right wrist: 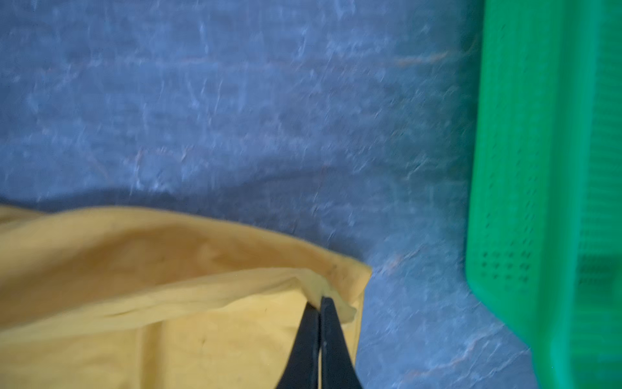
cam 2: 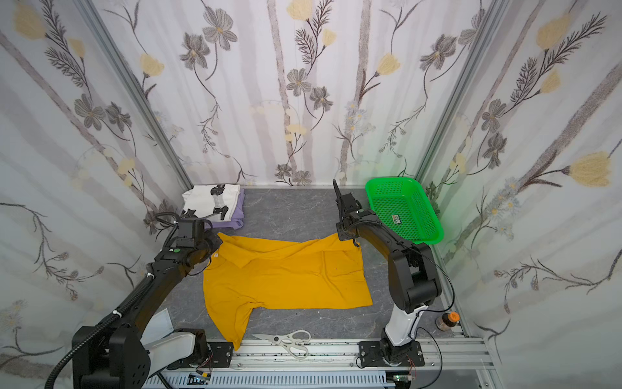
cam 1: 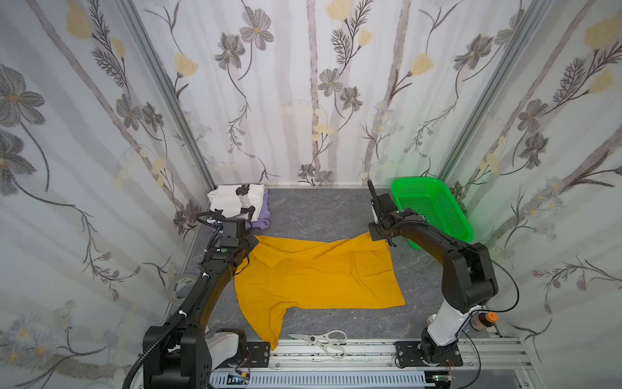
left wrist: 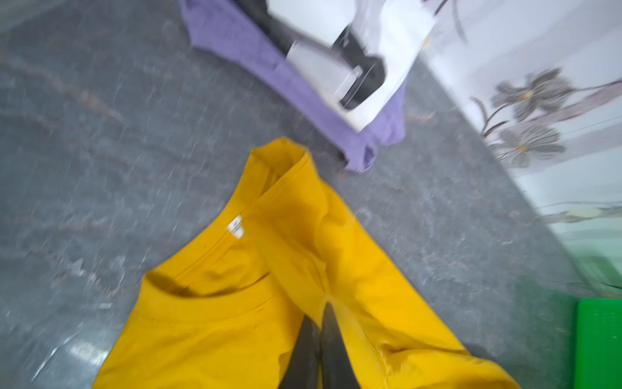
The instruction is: Fold and stack the t-shirts
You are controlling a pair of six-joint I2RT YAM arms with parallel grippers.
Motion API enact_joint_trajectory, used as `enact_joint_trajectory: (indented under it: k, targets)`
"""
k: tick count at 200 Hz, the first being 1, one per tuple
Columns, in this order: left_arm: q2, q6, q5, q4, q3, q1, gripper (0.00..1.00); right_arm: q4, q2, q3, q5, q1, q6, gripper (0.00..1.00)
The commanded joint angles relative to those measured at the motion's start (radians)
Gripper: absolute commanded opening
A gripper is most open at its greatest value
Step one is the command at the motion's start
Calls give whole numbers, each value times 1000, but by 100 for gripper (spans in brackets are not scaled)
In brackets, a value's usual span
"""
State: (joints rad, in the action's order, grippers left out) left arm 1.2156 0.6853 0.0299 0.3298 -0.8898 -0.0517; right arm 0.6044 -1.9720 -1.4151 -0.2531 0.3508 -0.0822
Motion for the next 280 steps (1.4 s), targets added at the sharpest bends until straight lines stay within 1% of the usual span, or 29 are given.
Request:
enact_joint_trajectory:
  k: [1,13,25,37,51,61,78,97,108,131,162,191,205,225,233,238,258,280]
  targets:
    - [97,-84,-125,-64,-127,36,0,-27,-88,-135,-33,-37,135,0]
    - [150,-82,-197,-87,-189,64,0,-29,-124,-191,-33,-48,163,0]
    - [189,-81,-237,-127,-228,75,0,-37,-141,-229,-20,-61,177,0]
    - [222,-81,-274,-159,-266,78,0,-53,-139,-244,-11,-66,186,0]
    - [269,-84,-315,-145,-324,78,0,-76,-132,-244,10,-71,196,0]
    - [284,-82,-341,-163,-335,78,0,-92,-134,-248,14,-73,209,0]
    - [276,-81,-346,-210,-333,78,0,-128,-133,-261,22,-79,239,0]
    - [287,-99,-341,-156,-381,78,0,-127,-153,-295,55,-88,246,0]
    - [286,-100,-347,-150,-382,78,0,-113,-164,-304,60,-88,243,0]
    - [280,-101,-347,-155,-347,78,0,-112,-167,-276,58,-90,231,0]
    - [253,-79,-343,-167,-265,75,0,-144,-134,-181,46,-94,217,0]
    - [192,-71,-309,-177,-146,54,0,-183,-50,-48,108,-96,211,0]
    - [154,-58,-287,-177,-86,52,0,-194,-7,14,151,-92,202,0]
    - [78,-36,-249,-171,-5,50,0,-191,41,89,175,-92,175,0]
    - [49,-25,-221,-159,25,49,0,-192,59,119,176,-91,169,0]
    - [8,-15,-201,-154,49,48,0,-192,69,137,177,-90,162,0]
    - [-86,2,-170,-124,123,43,0,-179,102,202,182,-82,139,0]
    - [-146,-6,-175,-95,178,42,0,-193,147,289,162,-60,120,0]
